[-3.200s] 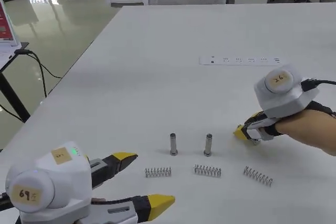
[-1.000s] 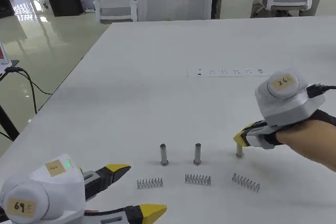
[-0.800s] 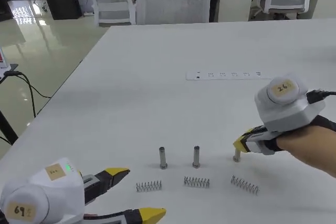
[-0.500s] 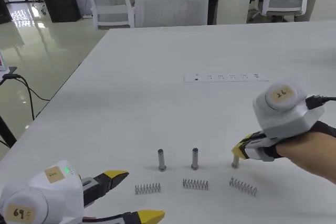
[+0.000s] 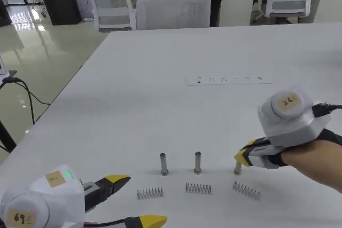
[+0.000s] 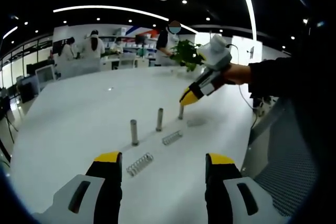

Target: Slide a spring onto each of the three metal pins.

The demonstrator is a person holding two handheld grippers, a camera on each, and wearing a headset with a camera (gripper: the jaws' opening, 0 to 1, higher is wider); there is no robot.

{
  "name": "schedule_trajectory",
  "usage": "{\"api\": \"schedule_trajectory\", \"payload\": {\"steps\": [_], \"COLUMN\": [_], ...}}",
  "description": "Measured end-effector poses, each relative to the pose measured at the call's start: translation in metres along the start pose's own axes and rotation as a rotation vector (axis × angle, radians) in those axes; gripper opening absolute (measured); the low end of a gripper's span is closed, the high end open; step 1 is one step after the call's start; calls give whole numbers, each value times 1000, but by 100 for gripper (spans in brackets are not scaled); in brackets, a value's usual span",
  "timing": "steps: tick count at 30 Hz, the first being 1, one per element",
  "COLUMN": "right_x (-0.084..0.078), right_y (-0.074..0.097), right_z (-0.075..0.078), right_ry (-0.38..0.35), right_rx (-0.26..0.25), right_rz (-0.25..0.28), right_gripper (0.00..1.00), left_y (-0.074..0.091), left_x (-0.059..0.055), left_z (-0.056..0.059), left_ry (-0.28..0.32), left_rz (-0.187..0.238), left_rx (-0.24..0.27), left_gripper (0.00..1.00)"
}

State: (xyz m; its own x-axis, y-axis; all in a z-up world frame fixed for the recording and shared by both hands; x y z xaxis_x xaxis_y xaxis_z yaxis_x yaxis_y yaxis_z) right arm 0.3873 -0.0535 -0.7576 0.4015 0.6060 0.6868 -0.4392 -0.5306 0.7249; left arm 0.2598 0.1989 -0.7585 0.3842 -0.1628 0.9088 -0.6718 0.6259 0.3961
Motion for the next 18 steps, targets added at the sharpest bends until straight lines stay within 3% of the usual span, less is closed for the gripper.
{"api": "schedule_trajectory", "payload": {"steps": [18], "right_x": [-1], "right_y": [2], "right_z": [1], "right_ry": [-8], "right_rx": [-4], "right_rz": [19], "right_gripper": [7], "left_y": [-1], "left_x": [0], "left_z": [0], "left_ry": [-2], "left_rz": [-4], "left_rx": [0], "left_gripper": [60]}}
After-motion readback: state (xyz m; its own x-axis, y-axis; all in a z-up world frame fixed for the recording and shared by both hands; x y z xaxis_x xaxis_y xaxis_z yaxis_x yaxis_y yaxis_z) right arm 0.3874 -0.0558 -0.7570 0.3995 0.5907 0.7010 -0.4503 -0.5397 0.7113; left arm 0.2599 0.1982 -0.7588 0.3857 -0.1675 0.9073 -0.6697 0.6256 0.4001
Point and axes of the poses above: the centre of the closed fingertips' face, and the gripper's own axes: y roughly backward along the fingers, z roughly to its right, x roughly out of its top, the point moved 8 cm from there along y, roughly backward along the fingers, and after that the axes turned 3 degrees about y, right-handed, at the moved point
